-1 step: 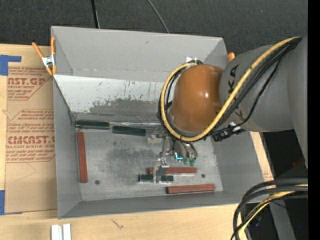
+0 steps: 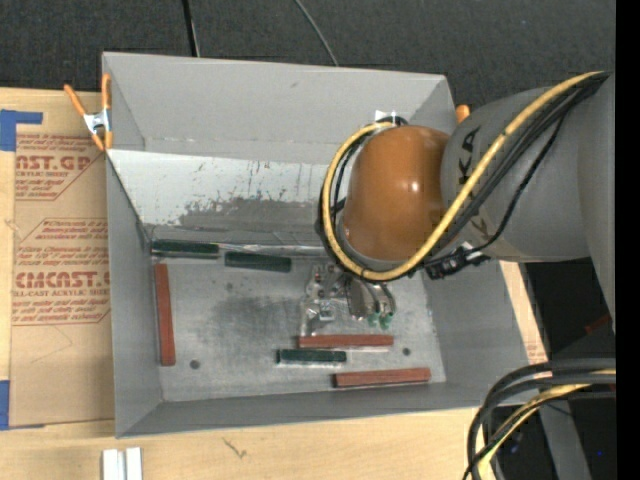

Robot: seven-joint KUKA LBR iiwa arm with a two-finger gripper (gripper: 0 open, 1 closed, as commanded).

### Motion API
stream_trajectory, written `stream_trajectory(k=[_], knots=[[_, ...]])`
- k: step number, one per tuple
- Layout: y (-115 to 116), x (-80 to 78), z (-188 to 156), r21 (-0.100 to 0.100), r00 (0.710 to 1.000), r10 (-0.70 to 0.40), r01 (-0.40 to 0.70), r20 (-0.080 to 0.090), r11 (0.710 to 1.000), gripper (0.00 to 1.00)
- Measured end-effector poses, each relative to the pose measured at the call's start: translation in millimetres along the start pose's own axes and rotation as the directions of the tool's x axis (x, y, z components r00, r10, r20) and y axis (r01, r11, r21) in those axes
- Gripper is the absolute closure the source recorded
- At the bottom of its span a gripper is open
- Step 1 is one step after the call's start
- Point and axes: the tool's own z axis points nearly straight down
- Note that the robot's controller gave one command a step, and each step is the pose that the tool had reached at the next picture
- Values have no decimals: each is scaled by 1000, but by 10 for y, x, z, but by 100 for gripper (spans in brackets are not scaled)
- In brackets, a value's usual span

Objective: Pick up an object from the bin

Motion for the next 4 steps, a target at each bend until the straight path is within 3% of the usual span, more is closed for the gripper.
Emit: stream_trajectory(k=[1, 2, 3, 4], knots=[[0, 0, 0, 0, 1000, 0, 0, 0, 1000, 0], [0, 0, 0, 0, 1000, 0, 0, 0, 1000, 0], [-25, -52, 910, 0, 995, -104, 104, 5, 995, 100], [-25, -52, 910, 0, 995, -103, 103, 5, 995, 100]])
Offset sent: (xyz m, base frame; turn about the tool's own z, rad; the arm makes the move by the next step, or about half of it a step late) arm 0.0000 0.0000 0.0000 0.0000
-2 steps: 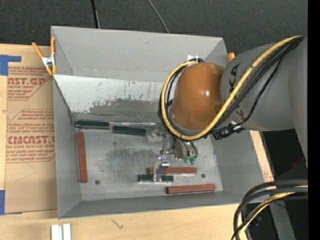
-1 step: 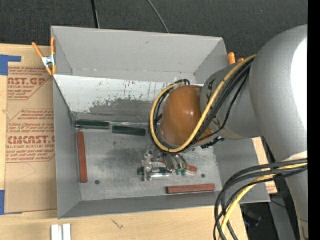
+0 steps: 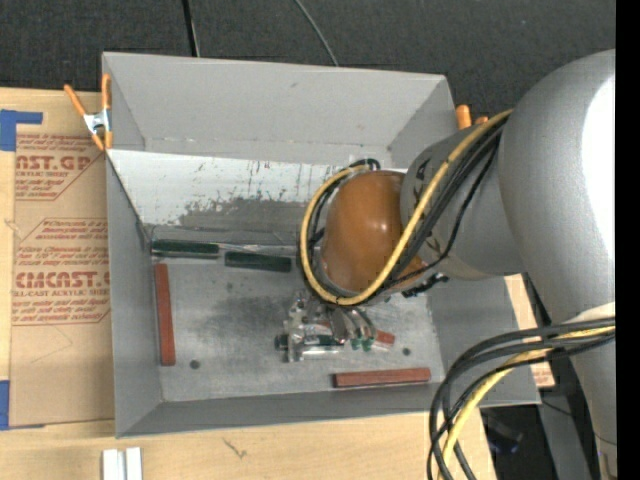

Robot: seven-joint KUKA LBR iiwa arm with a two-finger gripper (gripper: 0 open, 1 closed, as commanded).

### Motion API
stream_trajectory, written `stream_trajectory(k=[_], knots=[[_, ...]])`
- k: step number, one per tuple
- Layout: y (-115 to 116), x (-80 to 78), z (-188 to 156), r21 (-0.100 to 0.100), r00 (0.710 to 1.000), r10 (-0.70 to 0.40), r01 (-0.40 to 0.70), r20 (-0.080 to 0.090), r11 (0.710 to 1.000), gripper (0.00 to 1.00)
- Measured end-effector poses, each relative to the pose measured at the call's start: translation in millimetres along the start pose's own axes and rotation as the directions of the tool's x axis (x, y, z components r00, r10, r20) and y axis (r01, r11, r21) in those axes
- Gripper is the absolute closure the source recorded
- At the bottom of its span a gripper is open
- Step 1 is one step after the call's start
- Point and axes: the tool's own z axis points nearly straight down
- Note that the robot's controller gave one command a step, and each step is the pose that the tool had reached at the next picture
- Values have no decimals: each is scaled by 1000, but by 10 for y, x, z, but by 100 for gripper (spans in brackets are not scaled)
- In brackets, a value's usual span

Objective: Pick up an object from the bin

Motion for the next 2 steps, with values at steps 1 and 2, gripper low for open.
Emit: stream_trajectory(k=[1, 2], knots=[[48, -29, 3, 6, 1000, 27, -27, -8, 1000, 100], [-67, 67, -1349, 2, 1000, 10, -10, -2, 1000, 100]])
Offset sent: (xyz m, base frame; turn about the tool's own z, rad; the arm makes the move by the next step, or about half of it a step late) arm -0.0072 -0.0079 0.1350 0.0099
